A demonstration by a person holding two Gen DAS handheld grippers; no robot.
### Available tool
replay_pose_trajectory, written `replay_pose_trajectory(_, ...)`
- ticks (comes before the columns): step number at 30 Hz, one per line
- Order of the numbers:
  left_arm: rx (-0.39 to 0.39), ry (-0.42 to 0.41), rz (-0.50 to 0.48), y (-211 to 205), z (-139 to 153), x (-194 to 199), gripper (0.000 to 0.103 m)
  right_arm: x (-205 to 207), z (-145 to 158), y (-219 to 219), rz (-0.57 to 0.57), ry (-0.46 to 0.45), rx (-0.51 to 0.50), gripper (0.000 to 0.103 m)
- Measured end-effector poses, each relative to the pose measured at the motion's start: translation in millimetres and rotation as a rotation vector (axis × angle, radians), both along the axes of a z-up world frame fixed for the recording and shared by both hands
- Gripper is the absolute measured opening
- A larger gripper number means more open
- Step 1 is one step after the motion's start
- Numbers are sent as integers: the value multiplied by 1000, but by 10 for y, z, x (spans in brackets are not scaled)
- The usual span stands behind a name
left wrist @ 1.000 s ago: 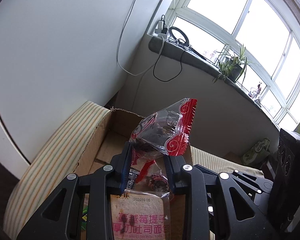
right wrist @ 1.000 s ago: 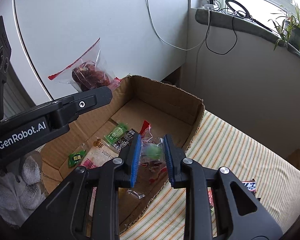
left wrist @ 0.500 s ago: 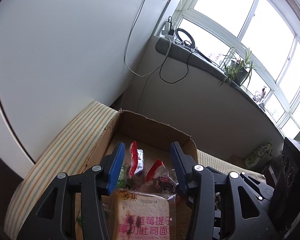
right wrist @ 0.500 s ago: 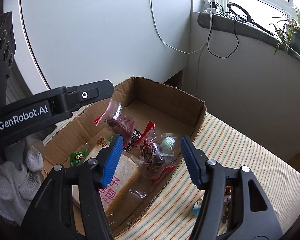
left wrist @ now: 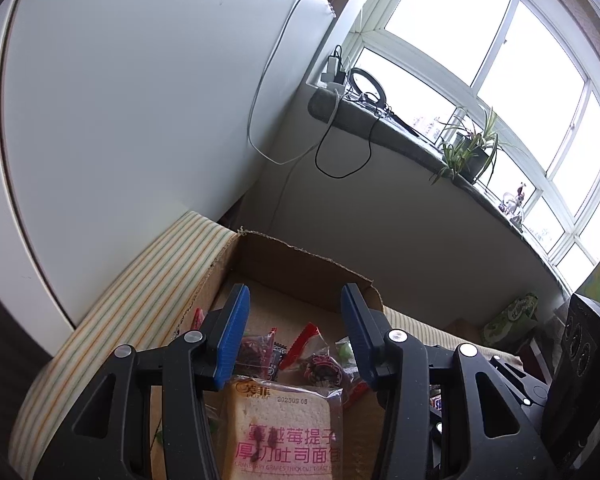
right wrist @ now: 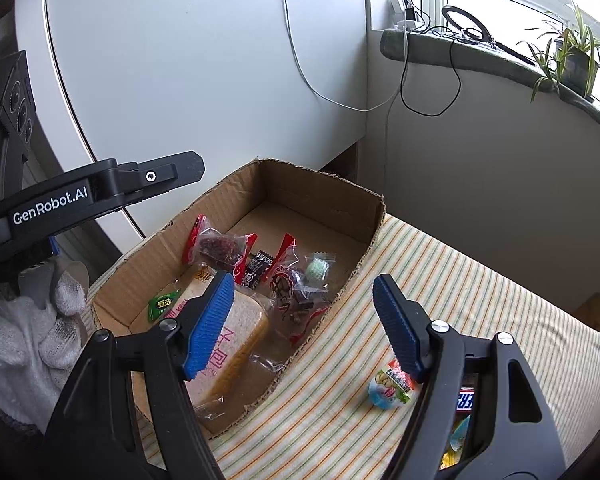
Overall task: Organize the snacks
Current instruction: 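Withdraw both open tools from the box back to the snacks, then grasp the yellow candy with the left tool while the right tool grasps the pink candy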
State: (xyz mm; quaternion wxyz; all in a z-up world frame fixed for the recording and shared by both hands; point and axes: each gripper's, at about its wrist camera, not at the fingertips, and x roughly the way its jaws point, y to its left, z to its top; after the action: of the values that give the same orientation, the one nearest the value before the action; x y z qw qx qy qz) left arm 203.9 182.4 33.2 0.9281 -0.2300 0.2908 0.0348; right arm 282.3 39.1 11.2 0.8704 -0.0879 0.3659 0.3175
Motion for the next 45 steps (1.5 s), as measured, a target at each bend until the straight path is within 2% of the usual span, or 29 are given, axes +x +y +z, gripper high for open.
replay_pose_trajectory(6,6,-19,-33,-126,41,-42,46,-75,113,-410,-47,3,29,75)
replay_pose_trajectory(11,25,-23,-107,-401,55,-60,47,-129,146,-827,-103,2,35,75)
replay_pose_trajectory(23,68,8,-308,-1253,-43,-57,47,-124,-124,-1688,-228,67,6,75)
replay_pose_trajectory(31,131,83,-479,-1785,-299,-91,47,-331,-465,-1941,-143,106,-40,74)
replay_pose_trajectory(34,140,114,-540,-1954,-400,-96,46,-394,-579,-1930,-82,106,-90,67)
replay_pose_trajectory(37,162,147,-588,-2094,-509,-80,37,-408,-686,-1906,-24,116,-124,64)
replay_pose_trajectory(43,210,199,-642,-2270,-674,-55,33,-416,-829,-1791,87,84,-234,64)
replay_pose_trajectory(44,220,203,-650,-2299,-687,-48,33,-403,-841,-1786,100,83,-245,62)
replay_pose_trajectory(45,235,207,-655,-2324,-701,-41,33,-385,-857,-1778,111,83,-256,54)
